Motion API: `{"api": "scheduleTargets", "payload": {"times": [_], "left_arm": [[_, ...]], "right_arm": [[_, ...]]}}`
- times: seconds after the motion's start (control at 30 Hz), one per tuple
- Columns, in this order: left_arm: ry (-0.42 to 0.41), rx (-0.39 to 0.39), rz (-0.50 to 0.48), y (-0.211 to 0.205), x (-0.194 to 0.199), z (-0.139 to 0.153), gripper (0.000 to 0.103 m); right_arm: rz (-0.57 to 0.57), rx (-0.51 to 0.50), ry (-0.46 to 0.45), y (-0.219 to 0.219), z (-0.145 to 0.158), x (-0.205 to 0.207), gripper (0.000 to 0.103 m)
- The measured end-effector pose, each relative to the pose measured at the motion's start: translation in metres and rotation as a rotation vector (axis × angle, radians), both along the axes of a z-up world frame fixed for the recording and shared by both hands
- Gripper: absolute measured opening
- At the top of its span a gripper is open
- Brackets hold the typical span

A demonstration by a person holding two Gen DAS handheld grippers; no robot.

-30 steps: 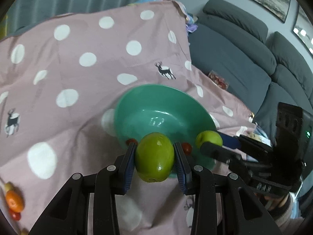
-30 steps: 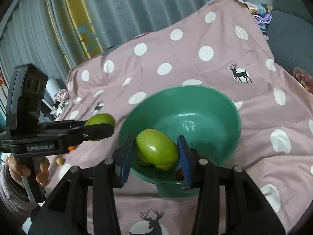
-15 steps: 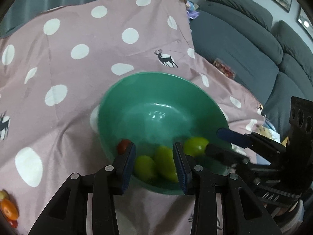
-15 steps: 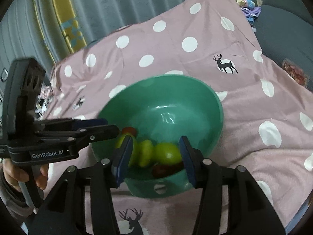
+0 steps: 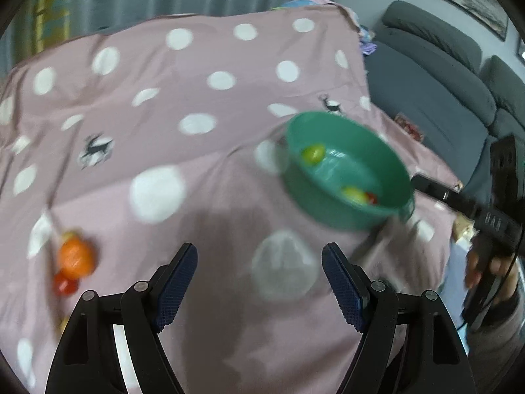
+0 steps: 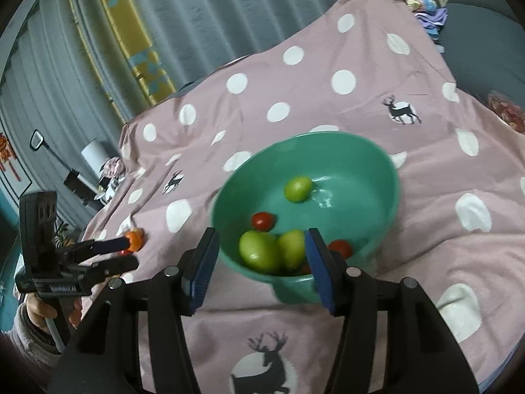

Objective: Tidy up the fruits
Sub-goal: 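Move both tools back to the remaining fruits on the sheet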

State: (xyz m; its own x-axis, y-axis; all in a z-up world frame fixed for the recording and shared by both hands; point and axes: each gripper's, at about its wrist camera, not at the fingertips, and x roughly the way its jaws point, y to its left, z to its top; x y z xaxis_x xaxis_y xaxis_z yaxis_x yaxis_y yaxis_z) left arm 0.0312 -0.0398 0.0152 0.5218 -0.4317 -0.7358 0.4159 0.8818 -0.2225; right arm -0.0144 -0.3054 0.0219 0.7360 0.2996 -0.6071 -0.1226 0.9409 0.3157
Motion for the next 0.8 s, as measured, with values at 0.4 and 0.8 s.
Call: {"api": "scheduleTargets", "payload": {"times": [0.4, 0.8], "left_arm": [[0.067, -0.014, 0.228, 0.122, -0.051, -0.027, 0.078], [0.102, -0.159, 0.235, 0.152, -0.062, -0.042, 0.078]], "right_arm": [[0.261, -0.038, 0.079, 0.091, -0.016, 0.005, 0.057], [0.528, 0.016, 0.206, 0.192, -0.041, 0.02, 0.057]]}}
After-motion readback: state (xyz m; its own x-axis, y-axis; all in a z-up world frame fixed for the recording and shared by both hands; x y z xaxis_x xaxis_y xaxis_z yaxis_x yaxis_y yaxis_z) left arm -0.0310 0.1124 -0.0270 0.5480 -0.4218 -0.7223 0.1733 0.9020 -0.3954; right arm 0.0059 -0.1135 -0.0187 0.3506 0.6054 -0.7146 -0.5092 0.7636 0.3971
